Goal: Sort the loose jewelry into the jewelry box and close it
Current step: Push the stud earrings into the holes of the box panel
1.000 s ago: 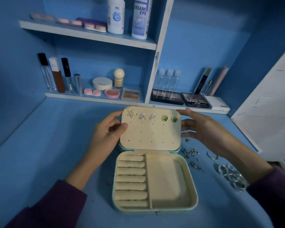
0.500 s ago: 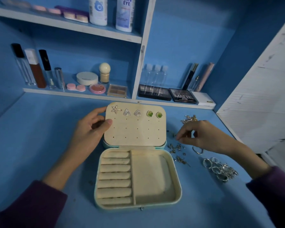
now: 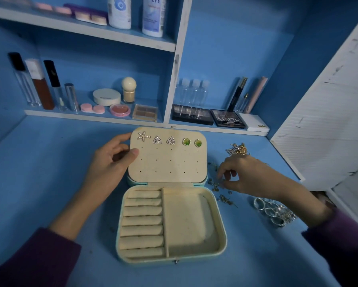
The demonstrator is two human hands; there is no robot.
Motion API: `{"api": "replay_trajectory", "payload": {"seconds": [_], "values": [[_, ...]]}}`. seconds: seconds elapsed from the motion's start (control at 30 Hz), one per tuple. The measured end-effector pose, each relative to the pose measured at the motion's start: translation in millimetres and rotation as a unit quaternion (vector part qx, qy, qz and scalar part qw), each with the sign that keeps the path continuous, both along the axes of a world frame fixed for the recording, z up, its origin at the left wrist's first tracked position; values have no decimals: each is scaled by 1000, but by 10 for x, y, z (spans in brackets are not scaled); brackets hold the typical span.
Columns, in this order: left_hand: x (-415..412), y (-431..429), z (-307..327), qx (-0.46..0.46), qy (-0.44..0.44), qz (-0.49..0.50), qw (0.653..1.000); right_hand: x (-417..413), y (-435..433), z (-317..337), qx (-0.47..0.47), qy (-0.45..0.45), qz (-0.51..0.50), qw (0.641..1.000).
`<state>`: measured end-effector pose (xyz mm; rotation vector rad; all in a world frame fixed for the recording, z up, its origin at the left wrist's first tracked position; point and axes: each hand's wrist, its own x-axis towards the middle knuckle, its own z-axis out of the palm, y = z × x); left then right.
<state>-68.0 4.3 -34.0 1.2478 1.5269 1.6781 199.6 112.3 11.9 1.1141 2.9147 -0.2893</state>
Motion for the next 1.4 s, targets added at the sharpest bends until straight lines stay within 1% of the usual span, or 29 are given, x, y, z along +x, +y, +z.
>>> {"api": "replay_trajectory", "payload": {"seconds": [0.1,0.2,0.27,0.33,0.4,0.47,0.63,0.73,0.8,0.83,1.03,1.17,1.27,1.33,1.4], "values": [[4,2,3,1,0,0,1000,-10,13,-29,1,-2,-3,1000],[-5,4,-8,1,-2,-2,1000,-9,19,-55,-6,17,-2,1000],[-15,6,-18,0,-5,-2,1000,-9,3,-28,-23,54,-7,998],[-20,10,-21,-3,-4,-5,1000,-16,-29,44,-68,120,-41,990],[-21,7,-24,-3,-3,-5,1000,-26,-42,115,-122,192,-86,970],[-23,5,-26,-3,-4,-6,1000,-43,-46,169,-185,253,-120,942],[-18,2,-17,-3,-9,-6,1000,-131,-80,273,-290,376,-131,870],[-18,-6,-15,-5,-6,-7,1000,-209,-120,291,-340,424,-134,829],[-18,-6,-14,-6,-10,-8,1000,-271,-148,279,-373,430,-126,813],[-15,-5,-12,-7,-11,-9,1000,-307,-163,273,-384,426,-116,811],[7,-9,-1,-11,-21,-5,1000,-609,-255,236,-391,383,-54,835],[13,-11,13,-5,-24,-2,1000,-892,-336,197,-311,365,-35,877],[10,-10,11,-2,-20,-5,1000,-1095,-378,120,-255,359,-40,897],[-3,-13,9,-4,-20,-9,1000,-1200,-384,53,-195,350,-33,916],[-1,-12,14,-5,-21,-13,1000,-1257,-382,9,-149,346,-25,926]]}}
